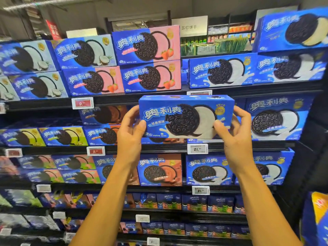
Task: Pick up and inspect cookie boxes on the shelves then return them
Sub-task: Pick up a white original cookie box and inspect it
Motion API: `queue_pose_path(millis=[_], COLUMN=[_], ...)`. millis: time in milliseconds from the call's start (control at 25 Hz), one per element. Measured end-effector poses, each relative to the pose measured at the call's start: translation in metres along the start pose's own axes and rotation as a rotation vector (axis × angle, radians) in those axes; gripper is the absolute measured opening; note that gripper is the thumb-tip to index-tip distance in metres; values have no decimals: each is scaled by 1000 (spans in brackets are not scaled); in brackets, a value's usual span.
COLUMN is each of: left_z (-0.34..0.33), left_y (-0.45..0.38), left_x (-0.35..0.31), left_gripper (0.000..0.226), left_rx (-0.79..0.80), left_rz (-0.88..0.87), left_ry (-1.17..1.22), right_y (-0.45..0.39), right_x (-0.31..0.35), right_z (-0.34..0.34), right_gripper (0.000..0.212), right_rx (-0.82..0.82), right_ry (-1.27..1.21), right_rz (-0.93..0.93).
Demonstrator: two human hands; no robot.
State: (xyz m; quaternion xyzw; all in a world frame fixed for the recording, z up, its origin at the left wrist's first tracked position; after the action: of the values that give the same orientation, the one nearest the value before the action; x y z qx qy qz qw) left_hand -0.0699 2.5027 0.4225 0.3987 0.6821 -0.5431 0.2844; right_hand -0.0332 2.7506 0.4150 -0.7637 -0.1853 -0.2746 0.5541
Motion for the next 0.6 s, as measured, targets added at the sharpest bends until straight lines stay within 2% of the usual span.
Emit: queue_pose_path(millis=[80, 200, 280, 400, 600], left_z=[-2, -6, -6, -6, -6], left_y=[-2, 1, 5, 6, 6], left_x=[-4, -6, -7, -8, -8], left_gripper=[53, 66, 69, 63, 71], left_rx=[29, -19, -55, -40, -21], left_rz=[-95, -143, -170, -226, -204], left_ry=[-128, -132, -94, -45, -14], right_y=[-7, -11, -11, -9, -9], right_x=[1, 2, 4, 8, 15], right_z=[2, 5, 4, 2, 0], right_gripper=[59, 77, 75, 76, 75], right_rx=[62, 107, 116, 120, 106], right_ry=[56, 55, 61, 39, 15], right_rz=[67, 135, 166, 205, 205])
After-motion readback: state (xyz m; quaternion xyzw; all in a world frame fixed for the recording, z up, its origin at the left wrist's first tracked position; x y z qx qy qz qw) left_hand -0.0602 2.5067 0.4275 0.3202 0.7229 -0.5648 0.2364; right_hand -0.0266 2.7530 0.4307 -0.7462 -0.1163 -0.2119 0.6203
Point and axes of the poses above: each hand's wrist, its own y-axis away from the middle knuckle, its own z-axis out of the back of the hand, x = y × z, the point moved 1 cm from there along -y, towards the middle knuckle, and after that the axes turned 9 degrees about z, right-handed, at the moved point
